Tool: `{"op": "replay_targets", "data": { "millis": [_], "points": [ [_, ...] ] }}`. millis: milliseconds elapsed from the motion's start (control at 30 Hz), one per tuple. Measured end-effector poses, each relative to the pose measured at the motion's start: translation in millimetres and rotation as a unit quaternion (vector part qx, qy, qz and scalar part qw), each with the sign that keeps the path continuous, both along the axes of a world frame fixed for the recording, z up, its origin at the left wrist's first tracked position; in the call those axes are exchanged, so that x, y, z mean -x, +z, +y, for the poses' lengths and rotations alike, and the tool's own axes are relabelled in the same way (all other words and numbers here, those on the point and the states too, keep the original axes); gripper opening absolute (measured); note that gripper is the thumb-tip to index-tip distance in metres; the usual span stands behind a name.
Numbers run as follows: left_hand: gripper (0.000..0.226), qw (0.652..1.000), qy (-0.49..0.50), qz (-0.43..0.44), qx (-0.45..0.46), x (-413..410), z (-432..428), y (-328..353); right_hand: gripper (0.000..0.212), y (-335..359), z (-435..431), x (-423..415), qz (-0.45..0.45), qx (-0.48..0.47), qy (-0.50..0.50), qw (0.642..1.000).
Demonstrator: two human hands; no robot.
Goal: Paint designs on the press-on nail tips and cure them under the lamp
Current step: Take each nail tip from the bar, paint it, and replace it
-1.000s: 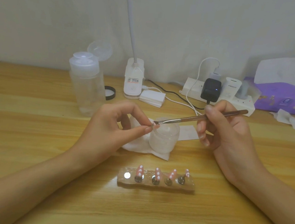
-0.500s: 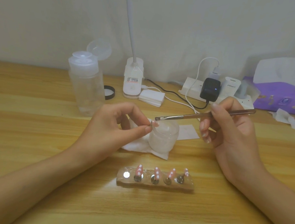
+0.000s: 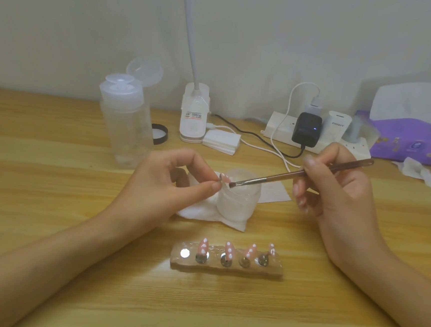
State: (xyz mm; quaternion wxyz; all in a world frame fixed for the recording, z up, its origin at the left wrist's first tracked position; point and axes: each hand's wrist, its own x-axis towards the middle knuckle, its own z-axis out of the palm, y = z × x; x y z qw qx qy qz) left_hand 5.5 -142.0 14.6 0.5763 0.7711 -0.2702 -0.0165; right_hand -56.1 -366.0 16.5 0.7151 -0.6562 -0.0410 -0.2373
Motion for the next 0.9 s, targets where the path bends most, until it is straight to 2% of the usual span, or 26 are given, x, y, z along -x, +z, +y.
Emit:
{"op": "replay_targets", "data": {
  "millis": [133, 233, 467, 767, 833, 900],
  "points": [
    [0.02, 1.0, -0.001, 0.0, 0.003, 0.5, -0.3, 0.1, 0.026, 2.0, -0.1, 0.9, -0.018, -0.031, 0.007, 0.999],
    [0.02, 1.0, -0.002, -0.006, -0.001, 0.8, -0.3, 0.0, 0.021, 2.4, 2.4, 0.1, -0.023, -0.008, 0.033, 0.999],
    [0.021, 1.0, -0.006, -0.02, -0.007, 0.3, 1.1, -1.3, 0.033, 1.6, -3.6, 1.5, -0.017, -0.003, -0.019, 1.0],
    [0.021, 0.999, -0.009, -0.034, -0.013, 0.1, 1.9, -2.5, 0.029, 17.8, -25.8, 3.1, -0.041, 0.061, -0.073, 0.995],
    [0.02, 0.999, -0.01, -0.033, -0.01, 0.7, 1.6, -2.0, 0.025, 20.8, -28.0, 2.9, -0.055, 0.062, -0.062, 0.995],
    [0.018, 0.999, -0.006, -0.037, -0.01, 0.9, 1.3, -1.8, 0.019, 24.9, -28.9, 3.5, -0.088, 0.09, -0.005, 0.992]
  ]
}}
